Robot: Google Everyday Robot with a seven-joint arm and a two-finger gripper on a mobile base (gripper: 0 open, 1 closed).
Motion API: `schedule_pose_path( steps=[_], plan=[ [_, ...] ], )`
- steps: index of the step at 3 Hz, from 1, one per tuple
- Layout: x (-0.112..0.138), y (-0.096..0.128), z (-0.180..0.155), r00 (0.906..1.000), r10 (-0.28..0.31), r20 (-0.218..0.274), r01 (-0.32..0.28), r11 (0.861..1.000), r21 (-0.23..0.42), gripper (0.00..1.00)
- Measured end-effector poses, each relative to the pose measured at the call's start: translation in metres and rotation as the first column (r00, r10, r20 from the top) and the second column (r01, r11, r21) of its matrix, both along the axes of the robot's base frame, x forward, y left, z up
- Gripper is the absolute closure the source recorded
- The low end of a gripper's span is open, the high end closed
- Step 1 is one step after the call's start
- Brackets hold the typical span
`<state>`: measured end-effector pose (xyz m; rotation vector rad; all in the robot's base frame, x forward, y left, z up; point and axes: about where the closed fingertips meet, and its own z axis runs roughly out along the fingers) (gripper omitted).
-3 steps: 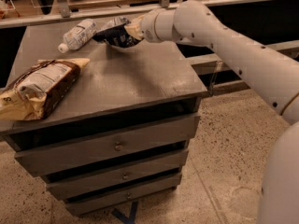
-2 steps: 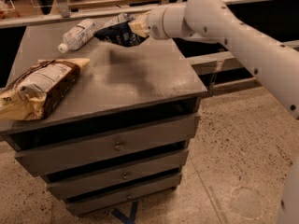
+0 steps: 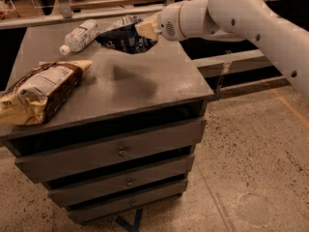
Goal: Move blue chip bag near brown chip bag
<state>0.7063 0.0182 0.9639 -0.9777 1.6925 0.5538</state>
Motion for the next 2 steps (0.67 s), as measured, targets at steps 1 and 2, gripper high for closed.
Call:
schedule_pose_path(
  steps=[1,2],
  plan=[
    [-0.027,0.007,0.002,0.9975,0.036,-0.061,-0.033,0.999,0.039,1.0],
    [-0.046,0.016,0.005,0.9929,0.066,-0.098,-0.059,0.995,0.078,1.0]
  ],
)
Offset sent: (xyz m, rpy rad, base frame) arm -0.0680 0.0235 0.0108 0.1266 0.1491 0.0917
